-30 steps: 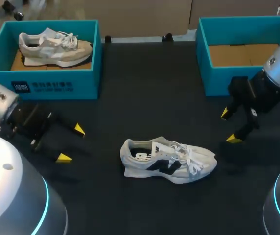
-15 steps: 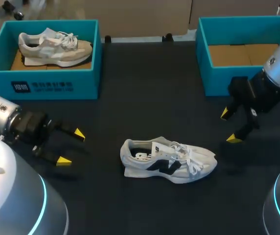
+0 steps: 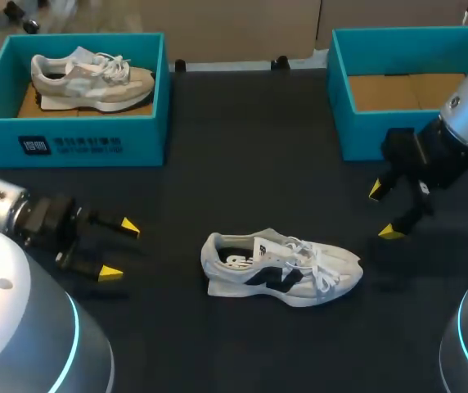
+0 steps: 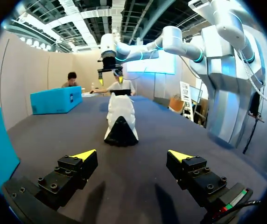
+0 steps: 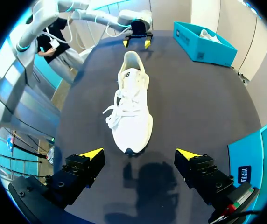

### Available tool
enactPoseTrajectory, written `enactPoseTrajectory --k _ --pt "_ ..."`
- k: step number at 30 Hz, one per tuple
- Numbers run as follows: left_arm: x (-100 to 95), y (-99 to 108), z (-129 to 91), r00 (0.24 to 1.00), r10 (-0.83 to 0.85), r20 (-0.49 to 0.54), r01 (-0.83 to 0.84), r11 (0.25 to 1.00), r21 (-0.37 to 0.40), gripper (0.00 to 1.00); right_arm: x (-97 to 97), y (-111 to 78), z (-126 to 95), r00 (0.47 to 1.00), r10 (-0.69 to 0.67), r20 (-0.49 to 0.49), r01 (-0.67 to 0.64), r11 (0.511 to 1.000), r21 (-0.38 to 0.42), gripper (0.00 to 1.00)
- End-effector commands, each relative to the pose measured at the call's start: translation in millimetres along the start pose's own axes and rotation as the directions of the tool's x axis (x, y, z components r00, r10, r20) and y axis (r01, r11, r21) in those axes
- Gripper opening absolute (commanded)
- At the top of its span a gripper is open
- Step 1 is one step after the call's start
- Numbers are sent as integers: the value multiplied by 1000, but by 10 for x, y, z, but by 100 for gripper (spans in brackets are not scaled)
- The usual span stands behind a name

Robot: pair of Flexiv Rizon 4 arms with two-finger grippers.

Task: Take the shoe out of the shoebox, open the shoe tongue, remove and reinsert the insole, then place the shoe into the shoebox

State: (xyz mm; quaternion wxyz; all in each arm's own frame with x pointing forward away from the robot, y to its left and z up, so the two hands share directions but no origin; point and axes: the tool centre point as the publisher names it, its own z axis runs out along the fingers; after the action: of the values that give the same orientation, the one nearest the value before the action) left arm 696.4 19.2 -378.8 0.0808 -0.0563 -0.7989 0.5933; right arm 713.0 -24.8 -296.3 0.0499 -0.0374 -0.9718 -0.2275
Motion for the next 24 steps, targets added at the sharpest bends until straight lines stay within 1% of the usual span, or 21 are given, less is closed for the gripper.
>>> enactPoseTrajectory --k 1,4,11,14,20,24 --pt "113 107 6 997 1 75 -4 999 37 100 9 -3 5 1000 0 2 0 1000 2 100" --pt "138 126 13 995 -6 99 -1 998 65 100 9 -3 5 1000 0 2 0 1000 2 100" --pt "180 115 55 991 -14 130 5 997 74 100 9 -3 5 1000 0 2 0 1000 2 100" --pt "169 140 98 989 -26 143 14 997 79 100 9 -3 5 1000 0 2 0 1000 2 100" --pt "135 137 264 989 -39 144 27 996 83 100 9 -3 5 1000 0 2 0 1000 2 100" --pt "100 81 435 990 -44 132 29 993 114 100 9 -3 5 1000 0 2 0 1000 2 100"
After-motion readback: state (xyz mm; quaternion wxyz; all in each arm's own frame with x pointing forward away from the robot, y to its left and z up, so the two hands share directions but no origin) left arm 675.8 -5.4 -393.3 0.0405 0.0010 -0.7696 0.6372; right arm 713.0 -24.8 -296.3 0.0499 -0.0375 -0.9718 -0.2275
